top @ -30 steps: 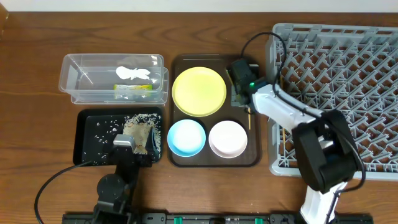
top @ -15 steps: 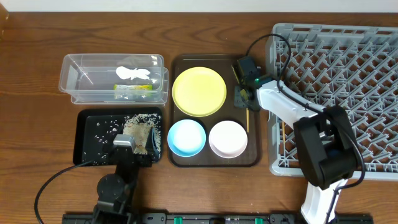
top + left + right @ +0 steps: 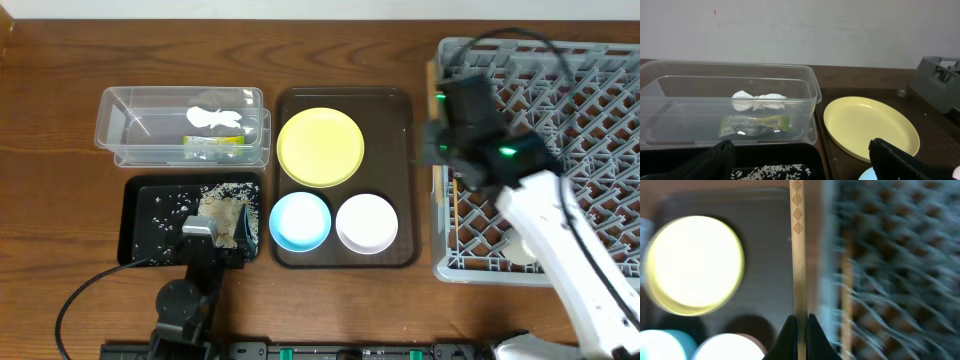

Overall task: Sort waste into correct bins and load items into the dishwasher rack
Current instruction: 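Carry the second chopstick into the dish rack and release it, then grasp the rim of the pink bowl with the right gripper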

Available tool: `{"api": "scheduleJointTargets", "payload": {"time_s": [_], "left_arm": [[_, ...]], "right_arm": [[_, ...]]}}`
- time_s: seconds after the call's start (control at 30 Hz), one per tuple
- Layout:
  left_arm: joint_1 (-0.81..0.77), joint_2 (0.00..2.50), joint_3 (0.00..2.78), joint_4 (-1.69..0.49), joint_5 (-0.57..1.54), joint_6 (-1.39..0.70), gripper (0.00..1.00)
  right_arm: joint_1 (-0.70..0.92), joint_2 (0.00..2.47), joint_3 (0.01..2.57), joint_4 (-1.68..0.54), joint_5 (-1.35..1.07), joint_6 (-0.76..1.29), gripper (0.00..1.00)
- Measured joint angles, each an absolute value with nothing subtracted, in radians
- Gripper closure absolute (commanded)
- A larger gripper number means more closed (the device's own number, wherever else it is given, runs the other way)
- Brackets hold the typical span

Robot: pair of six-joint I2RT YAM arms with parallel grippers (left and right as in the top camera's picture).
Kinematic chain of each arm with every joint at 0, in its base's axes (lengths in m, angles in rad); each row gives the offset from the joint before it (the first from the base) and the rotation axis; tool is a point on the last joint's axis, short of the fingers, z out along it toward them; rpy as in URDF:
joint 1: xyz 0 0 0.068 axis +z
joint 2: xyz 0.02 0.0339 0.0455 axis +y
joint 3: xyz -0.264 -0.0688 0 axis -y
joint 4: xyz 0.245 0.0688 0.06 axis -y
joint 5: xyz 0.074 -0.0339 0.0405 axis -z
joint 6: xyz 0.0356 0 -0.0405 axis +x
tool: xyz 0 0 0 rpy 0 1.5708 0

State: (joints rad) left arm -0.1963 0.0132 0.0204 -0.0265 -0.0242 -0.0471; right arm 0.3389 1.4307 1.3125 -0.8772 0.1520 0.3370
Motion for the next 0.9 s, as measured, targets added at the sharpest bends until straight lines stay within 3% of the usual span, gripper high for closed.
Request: {"api": "scheduleJointTargets", "payload": {"time_s": [0.23, 0.37, 0.43, 0.67, 0.9], "left_arm": [[-0.196, 0.013, 0.021, -0.027, -0.024, -0.047, 0.12], [-0.196, 0.013, 0.021, -0.027, -0.024, -0.047, 0.12], [-0.196, 0.013, 0.021, -0.027, -0.024, -0.047, 0.12], [-0.196, 0.013, 0.021, -0.028, -0.024, -0.047, 0.12], [-0.196, 0.013, 0.021, -0.028, -0.024, -0.047, 0.12]], "right_arm": [[0.243, 1.485, 1.254, -0.886, 0.195, 0.309, 0.96], [0.242, 1.563, 1.226, -0.885, 0.194, 0.284, 0.71], [0.242, 1.576, 1.221, -0.887, 0.193, 0.282, 0.64], [0.283, 1.509, 1.22, -0.884, 0.131, 0.27, 0.59], [0.483, 1.445, 1.224, -0.862, 0.015, 0.244, 0.57]]}}
